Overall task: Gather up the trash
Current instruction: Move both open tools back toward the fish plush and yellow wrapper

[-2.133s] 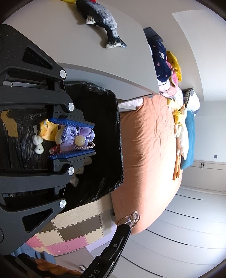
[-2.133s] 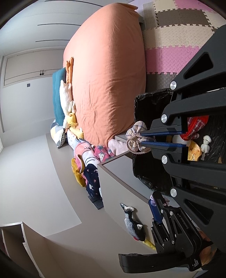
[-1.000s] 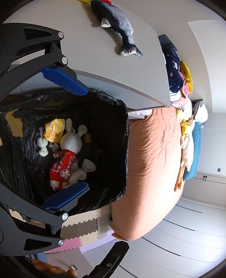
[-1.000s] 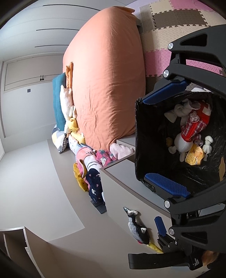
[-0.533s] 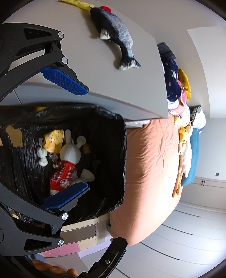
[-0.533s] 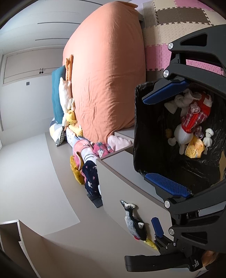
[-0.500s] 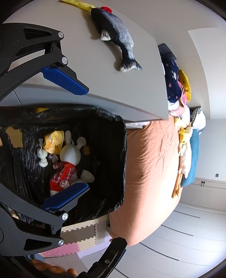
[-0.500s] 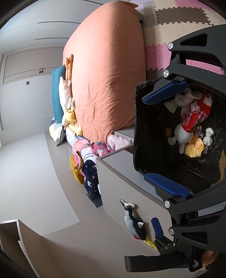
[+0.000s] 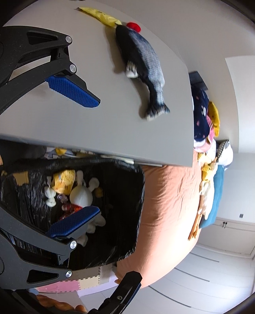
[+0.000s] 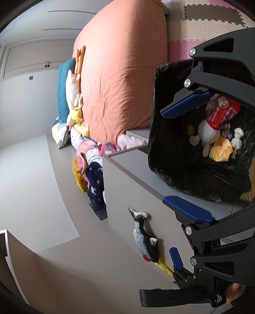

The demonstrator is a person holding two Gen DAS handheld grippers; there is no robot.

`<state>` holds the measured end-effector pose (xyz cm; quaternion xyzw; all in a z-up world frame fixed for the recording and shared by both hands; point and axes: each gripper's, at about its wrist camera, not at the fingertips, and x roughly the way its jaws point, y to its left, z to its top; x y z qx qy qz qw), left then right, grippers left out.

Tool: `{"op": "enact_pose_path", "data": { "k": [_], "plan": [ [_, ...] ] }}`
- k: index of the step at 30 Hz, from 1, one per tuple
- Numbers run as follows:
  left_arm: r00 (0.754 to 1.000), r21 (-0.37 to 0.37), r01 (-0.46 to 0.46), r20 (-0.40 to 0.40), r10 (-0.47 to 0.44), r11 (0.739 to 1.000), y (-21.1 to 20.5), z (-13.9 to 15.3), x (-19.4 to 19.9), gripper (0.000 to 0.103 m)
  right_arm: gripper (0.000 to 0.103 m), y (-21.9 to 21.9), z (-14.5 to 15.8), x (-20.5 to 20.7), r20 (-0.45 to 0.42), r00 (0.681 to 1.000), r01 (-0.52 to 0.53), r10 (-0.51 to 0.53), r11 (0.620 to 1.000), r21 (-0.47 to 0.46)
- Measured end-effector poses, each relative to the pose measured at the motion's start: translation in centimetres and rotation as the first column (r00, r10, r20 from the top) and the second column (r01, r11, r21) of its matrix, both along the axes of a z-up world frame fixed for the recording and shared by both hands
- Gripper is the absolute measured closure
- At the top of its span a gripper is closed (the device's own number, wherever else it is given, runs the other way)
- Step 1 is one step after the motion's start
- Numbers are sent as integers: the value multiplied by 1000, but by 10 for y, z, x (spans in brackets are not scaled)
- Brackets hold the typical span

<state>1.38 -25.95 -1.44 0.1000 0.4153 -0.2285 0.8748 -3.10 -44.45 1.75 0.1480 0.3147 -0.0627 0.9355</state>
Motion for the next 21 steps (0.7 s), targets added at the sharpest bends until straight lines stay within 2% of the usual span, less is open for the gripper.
{"op": "enact_pose_path", "data": {
  "k": [12,21],
  "plan": [
    [993,1,-115,3,115,993,65,0,24,6,21,59,-2,43,-14,992,-128,128,992,-11],
    [977,2,-213,6,213,977,120,0,42,6,21,104,-2,75,-25,974,-224,224,974,-20]
  ]
}}
